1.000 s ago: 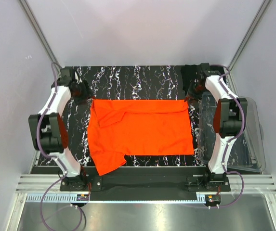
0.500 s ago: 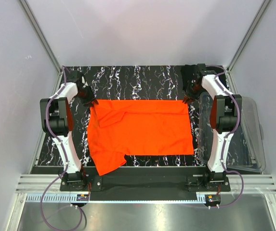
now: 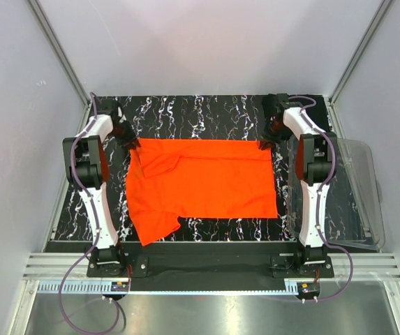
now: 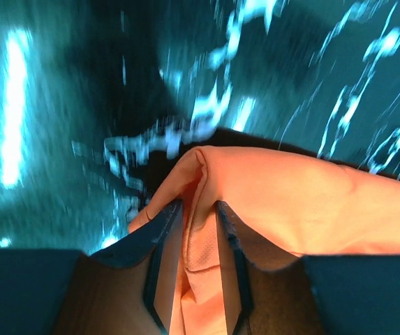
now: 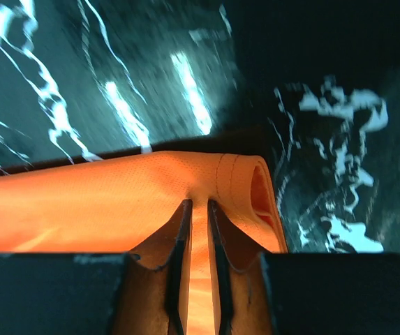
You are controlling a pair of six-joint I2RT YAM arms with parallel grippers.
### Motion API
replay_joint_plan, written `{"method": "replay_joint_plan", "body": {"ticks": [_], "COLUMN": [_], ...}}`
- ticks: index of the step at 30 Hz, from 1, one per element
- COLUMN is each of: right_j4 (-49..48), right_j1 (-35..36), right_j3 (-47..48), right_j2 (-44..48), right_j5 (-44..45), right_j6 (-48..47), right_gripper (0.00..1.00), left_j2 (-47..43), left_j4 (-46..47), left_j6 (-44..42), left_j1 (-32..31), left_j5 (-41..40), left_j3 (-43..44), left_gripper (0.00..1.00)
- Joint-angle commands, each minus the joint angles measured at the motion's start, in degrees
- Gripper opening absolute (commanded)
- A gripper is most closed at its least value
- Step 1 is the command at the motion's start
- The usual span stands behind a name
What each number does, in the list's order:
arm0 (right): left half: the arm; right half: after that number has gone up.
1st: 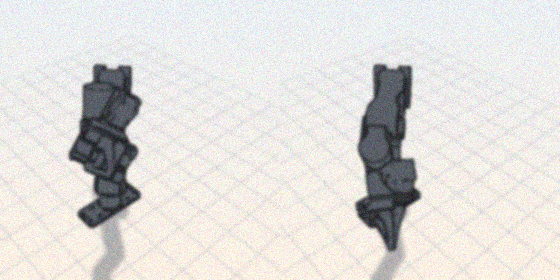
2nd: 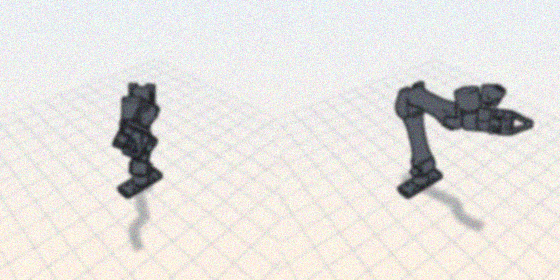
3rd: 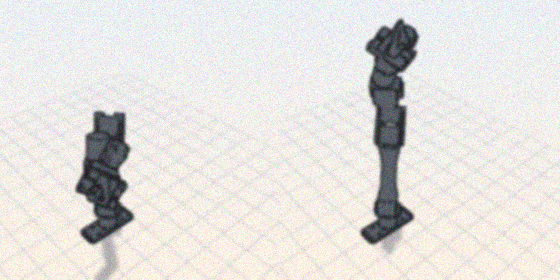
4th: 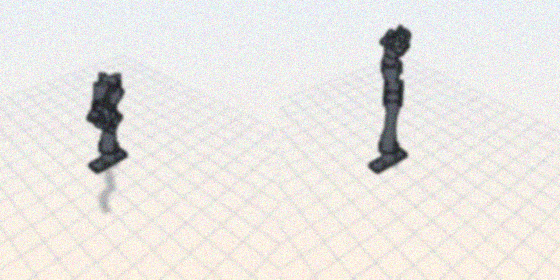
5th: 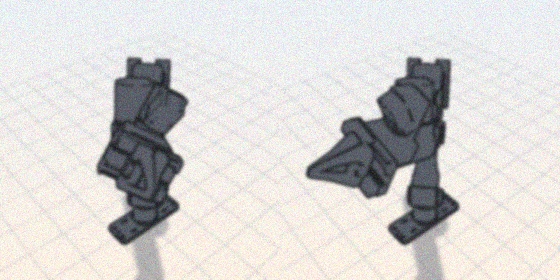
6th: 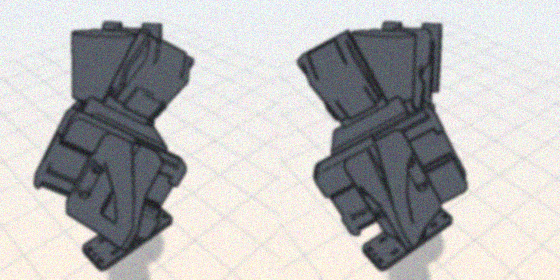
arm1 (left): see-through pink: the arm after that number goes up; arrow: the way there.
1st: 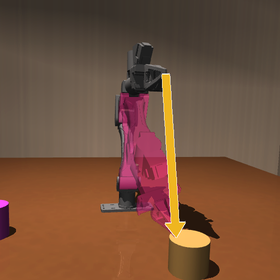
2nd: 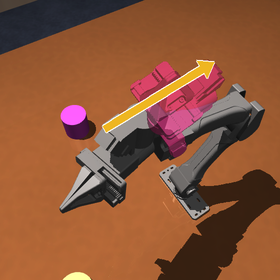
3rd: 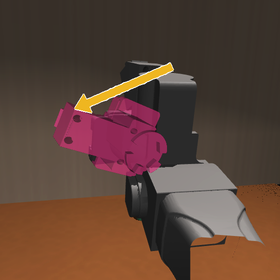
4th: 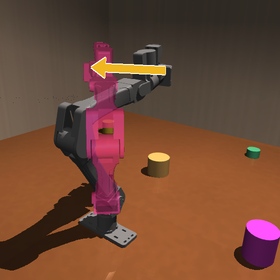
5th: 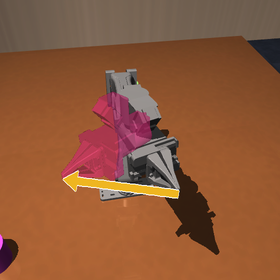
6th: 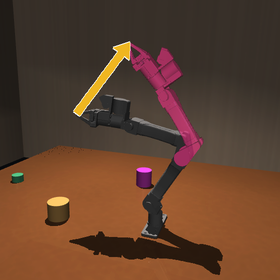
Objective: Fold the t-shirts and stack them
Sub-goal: Fold the tshirt
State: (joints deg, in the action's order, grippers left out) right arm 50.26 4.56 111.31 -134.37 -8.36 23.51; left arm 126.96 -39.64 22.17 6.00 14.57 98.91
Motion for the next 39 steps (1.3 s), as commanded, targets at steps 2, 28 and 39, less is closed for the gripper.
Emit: {"method": "replay_joint_plan", "body": {"ticks": [2,28,39], "right_j4": [0.53,-3.23,-4.29], "right_j1": [0.19,21.71,24.18], "right_j3": [6.37,-36.31,-49.86], "right_j2": [-3.88,40.38,51.65], "right_j5": [1.07,1.59,1.33], "right_j6": [0.40,0.04,4.44], "right_gripper": [0.21,0.42,0.43], "left_j2": [5.40,-70.34,-72.47], "left_j4": [0.35,-6.41,-9.07], "left_j6": [-0.55,20.18,27.22], "left_j1": [1.29,-5.74,-5.74], "left_j5": [-0.15,-14.04,-13.87], "left_j3": [8.74,-57.94,-65.69], "left_gripper": [0.34,0.59,0.62]}}
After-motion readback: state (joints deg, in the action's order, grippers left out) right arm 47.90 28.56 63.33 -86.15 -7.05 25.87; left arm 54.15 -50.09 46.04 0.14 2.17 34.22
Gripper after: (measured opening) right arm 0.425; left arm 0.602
